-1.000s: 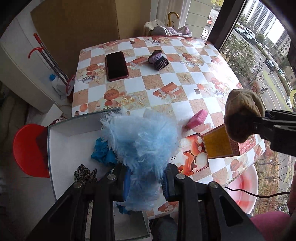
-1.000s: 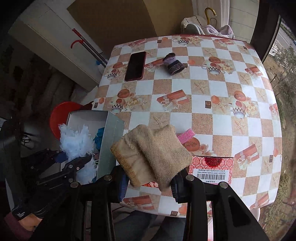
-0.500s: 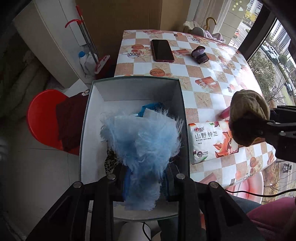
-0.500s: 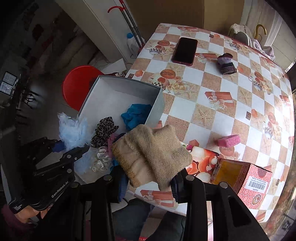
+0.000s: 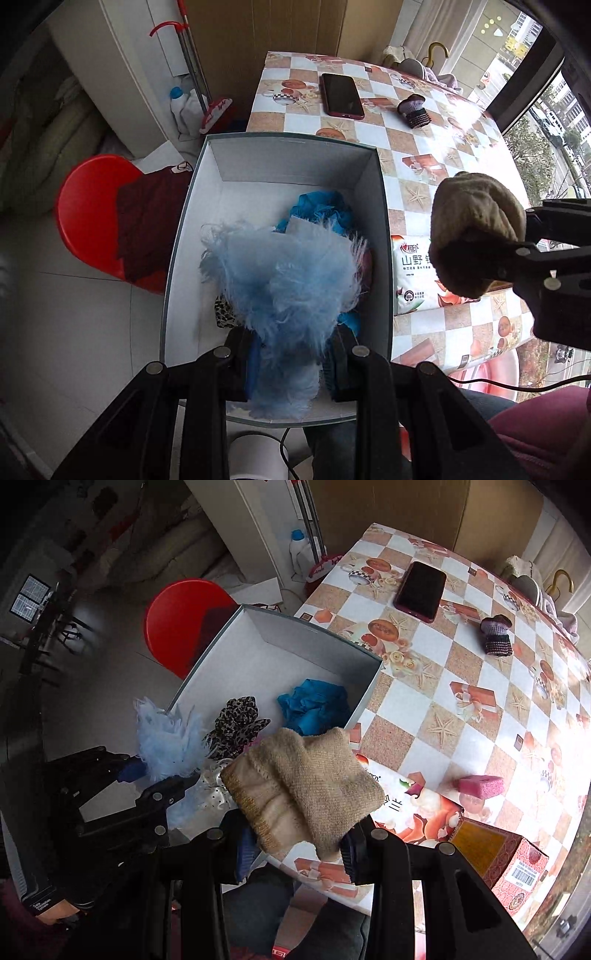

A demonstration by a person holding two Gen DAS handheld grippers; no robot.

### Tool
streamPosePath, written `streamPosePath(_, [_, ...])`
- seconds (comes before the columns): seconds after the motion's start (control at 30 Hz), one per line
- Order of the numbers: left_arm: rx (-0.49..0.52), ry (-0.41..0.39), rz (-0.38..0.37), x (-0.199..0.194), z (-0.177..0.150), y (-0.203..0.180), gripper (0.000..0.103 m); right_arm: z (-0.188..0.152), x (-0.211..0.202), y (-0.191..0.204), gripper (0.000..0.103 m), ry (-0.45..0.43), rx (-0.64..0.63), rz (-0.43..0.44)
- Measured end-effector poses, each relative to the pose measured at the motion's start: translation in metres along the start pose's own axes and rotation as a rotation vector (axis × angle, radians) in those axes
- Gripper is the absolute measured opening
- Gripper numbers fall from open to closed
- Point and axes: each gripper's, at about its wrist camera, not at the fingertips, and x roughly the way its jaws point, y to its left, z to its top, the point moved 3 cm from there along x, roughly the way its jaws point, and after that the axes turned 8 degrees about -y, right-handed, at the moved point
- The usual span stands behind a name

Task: Organize soft objects
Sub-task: 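Lower both items into the white box and open both grippers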

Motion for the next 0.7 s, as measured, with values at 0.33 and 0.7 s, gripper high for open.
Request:
streamPosePath(0.33, [-0.003,0.005,-0.001,0.0,-0.001,0.001,0.03,0.003,0.001,0.005,0.039,-0.004,-0.011,-0.004])
streamPosePath(0.7, [-0.015,0.012,0.004,0.0,-0.006,0.007,0.031,0.012,0.004,0.02,0.039,-0.009,-0.051,0.009])
